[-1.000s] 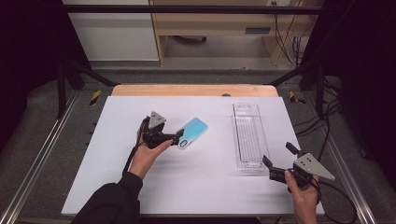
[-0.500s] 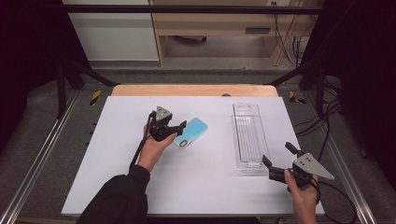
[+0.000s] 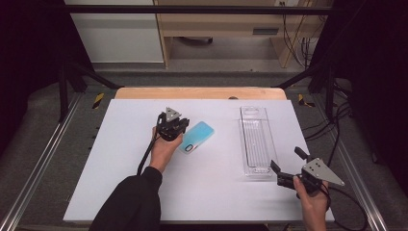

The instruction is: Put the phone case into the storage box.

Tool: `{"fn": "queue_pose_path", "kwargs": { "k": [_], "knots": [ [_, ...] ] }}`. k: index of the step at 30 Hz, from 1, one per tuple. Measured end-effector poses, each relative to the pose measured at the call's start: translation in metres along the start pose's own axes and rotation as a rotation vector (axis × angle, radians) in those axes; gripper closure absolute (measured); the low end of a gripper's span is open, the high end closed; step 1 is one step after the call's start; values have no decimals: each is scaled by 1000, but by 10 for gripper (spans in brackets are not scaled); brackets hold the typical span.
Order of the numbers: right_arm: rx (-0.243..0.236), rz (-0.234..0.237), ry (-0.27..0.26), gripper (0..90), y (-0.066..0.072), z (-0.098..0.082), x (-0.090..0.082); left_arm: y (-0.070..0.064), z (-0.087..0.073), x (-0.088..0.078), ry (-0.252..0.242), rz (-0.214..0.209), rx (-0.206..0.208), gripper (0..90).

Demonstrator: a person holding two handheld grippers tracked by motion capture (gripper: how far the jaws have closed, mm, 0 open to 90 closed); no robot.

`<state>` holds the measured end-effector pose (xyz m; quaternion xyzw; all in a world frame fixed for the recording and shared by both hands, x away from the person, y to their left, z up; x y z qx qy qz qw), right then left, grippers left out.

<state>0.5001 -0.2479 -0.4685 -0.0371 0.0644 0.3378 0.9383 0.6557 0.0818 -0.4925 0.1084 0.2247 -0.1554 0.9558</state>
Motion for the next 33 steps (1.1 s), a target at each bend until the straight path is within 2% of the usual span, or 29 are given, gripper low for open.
{"fn": "queue_pose_path", "kwargs": {
  "k": [2,6,9,11,18,22,30,33],
  "knots": [
    [1,0,-2,27,0,0,0,1,-1,2,2,7,6,892],
    [1,0,-2,27,0,0,-1,1,-5,9,34,0,-7,900],
    [-1,-3,-4,27,0,1,-1,-4,-12,16,92,-25,17,900],
    [-4,-6,-2,27,-1,1,-2,-7,-15,19,113,-32,34,900],
    [-2,-4,0,29,-1,0,-2,-7,-16,29,125,-29,14,900],
    [-7,-6,6,31,0,-1,-2,-5,-19,35,140,-28,44,900],
    [-10,-7,31,32,1,-6,-1,-4,-21,53,154,-44,33,900],
    [-9,-12,27,35,0,-6,-1,-5,-24,59,176,-40,45,900]
  ]
}}
Point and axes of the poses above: each handheld gripper's, and its own axes: x roughly forward along the jaws, z roughly out of its top, y roughly to its left, the point moved 10 cm from there along x, roughly forward along the jaws, and after that the axes turned 14 degrees about z, right-handed, at the moved point
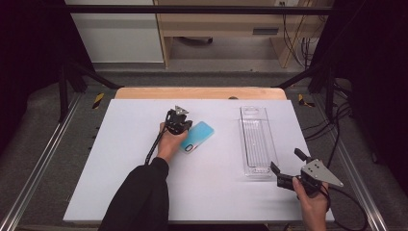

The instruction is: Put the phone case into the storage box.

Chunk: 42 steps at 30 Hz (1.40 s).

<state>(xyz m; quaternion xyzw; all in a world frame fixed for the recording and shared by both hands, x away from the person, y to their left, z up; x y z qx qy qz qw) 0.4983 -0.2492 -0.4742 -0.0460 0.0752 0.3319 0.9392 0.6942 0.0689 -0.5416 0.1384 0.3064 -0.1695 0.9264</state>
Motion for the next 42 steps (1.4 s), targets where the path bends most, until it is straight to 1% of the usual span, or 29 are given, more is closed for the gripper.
{"fn": "queue_pose_path", "kwargs": {
  "k": [3,5,9,11,13,15,18,20,21,23,27,28,30,32,35,40,42],
  "knots": [
    [4,-6,1,36,0,-2,-2,-2,0,4,3,0,18,900],
    [1,-7,7,36,0,-3,-3,-3,-2,7,11,-5,22,900],
    [7,-10,5,36,-2,-3,-3,-4,-1,9,7,-12,28,900],
    [7,-11,8,36,-2,-4,-3,-4,0,10,3,-11,54,900],
    [14,-11,11,36,-2,-5,-3,-4,0,10,3,-18,56,900],
    [11,-10,10,36,-2,-5,-3,-5,-1,9,5,-27,58,900],
    [11,-10,7,36,-3,-4,-3,-6,-1,7,6,-39,78,900],
    [14,-16,13,38,-3,-5,-3,-7,-2,6,6,-42,97,900],
    [19,-18,18,39,-3,-6,-3,-7,-2,6,7,-47,103,900],
    [11,-19,21,38,-3,-6,-3,-9,-3,4,9,-58,108,900],
    [9,-19,20,39,-3,-6,-3,-18,-5,0,3,-84,133,900],
    [14,-21,21,39,-3,-6,-3,-22,-6,-2,0,-96,143,900],
    [19,-23,20,39,-4,-6,-3,-26,-8,-5,-2,-102,164,900],
    [24,-21,17,39,-3,-6,-3,-31,-10,-9,-8,-119,170,900],
    [15,-15,16,39,-3,-5,-3,-38,-13,-14,-10,-130,184,900],
    [15,-11,18,38,-2,-5,-3,-50,-19,-25,-10,-149,233,900],
    [17,-10,17,38,-2,-5,-3,-55,-22,-29,-15,-160,246,900]
  ]
}}
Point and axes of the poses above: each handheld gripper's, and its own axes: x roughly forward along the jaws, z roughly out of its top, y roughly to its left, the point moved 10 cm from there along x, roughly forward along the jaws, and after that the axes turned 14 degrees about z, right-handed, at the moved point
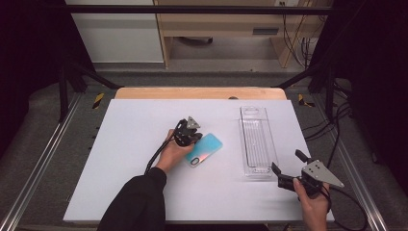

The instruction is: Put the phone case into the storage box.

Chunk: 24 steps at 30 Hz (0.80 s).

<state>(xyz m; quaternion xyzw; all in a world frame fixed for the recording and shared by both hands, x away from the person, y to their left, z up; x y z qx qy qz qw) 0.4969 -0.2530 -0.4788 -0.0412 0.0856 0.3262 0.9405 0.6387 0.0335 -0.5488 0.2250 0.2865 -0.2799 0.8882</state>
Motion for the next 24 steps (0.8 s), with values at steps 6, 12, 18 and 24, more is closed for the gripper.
{"fn": "queue_pose_path", "kwargs": {
  "k": [6,12,18,24],
  "knots": [
    [-3,-1,-1,38,0,1,0,-12,-5,-10,-13,-21,7,900],
    [3,1,2,37,1,0,0,-23,-10,-18,-30,-40,17,900],
    [2,4,0,36,1,0,1,-33,-12,-25,-41,-58,38,900],
    [3,7,0,34,1,0,1,-42,-12,-28,-48,-74,54,900]
  ]
}}
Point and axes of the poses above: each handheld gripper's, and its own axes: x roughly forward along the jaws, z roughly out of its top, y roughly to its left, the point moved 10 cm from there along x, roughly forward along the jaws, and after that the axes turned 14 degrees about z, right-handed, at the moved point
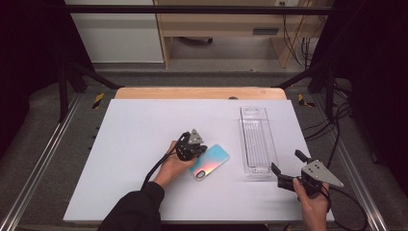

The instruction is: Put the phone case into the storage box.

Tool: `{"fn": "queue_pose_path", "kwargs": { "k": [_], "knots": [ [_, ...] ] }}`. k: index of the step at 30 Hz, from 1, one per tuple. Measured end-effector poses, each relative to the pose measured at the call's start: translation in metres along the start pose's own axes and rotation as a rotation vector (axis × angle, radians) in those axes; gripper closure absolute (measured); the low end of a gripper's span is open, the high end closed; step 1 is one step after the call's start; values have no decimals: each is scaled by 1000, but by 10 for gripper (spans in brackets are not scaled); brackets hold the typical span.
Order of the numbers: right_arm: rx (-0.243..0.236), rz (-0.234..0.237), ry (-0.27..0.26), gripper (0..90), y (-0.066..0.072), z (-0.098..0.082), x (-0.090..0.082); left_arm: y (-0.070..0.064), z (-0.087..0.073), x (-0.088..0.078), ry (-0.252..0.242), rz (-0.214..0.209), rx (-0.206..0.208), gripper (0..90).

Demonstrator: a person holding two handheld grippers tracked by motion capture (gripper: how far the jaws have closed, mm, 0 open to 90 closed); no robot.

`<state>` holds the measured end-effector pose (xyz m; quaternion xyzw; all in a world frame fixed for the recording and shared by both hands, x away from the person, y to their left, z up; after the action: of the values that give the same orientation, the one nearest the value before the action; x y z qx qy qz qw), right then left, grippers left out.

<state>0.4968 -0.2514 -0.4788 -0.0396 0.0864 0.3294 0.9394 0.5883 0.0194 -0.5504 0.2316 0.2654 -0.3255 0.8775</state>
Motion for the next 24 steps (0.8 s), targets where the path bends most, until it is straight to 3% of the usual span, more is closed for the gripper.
{"fn": "queue_pose_path", "kwargs": {
  "k": [17,24],
  "knots": [
    [-3,-8,0,33,0,0,0,-30,-2,-13,-13,-50,57,900],
    [3,-22,-1,32,-3,0,-2,-33,-2,-13,-20,-55,39,900]
  ]
}}
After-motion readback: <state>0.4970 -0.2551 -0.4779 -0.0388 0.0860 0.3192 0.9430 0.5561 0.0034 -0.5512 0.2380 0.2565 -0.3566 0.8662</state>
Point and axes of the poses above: each handheld gripper's, and its own axes: x roughly forward along the jaws, z roughly out of its top, y roughly to its left, the point moved 10 cm from there along x, roughly forward along the jaws, and after that the axes turned 14 degrees about z, right-handed, at the moved point
